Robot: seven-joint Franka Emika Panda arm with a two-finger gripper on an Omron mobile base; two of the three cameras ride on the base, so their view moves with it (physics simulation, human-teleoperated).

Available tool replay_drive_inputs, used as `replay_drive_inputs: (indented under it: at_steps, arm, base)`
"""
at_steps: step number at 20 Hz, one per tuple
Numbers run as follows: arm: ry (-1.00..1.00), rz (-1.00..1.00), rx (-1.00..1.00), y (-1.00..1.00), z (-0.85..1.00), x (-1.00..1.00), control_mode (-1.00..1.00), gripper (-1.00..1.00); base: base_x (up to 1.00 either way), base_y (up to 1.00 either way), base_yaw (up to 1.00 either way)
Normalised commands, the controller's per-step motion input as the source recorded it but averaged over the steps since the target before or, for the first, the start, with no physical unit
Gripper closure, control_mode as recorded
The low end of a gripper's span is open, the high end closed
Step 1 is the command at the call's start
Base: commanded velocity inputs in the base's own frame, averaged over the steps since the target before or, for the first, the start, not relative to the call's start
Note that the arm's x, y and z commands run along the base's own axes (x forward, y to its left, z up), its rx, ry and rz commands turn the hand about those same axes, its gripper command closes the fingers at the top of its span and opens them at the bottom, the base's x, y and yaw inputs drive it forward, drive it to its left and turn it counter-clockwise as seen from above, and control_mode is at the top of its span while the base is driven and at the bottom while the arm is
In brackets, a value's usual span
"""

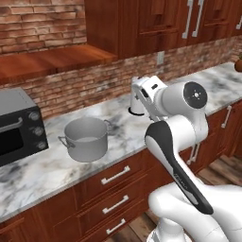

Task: Pick the kettle from the cabinet and place it on a stove burner. Then pick the pot from the counter and place it on another stove burner. Finally, turn both burners on.

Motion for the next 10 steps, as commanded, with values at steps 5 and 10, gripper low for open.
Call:
replay_drive_inputs:
  at_steps: [5, 10]
  arm:
    - [0.00, 0.00, 0.00, 0.00, 0.00, 0.00, 1.00, -1.00]
    - [0.00, 0.00, 0.00, 0.00, 0.00, 0.00, 1.00, -1.00]
  base:
    - [0.00, 0.03, -0.08]
    - [0.00, 0.07, -0.03]
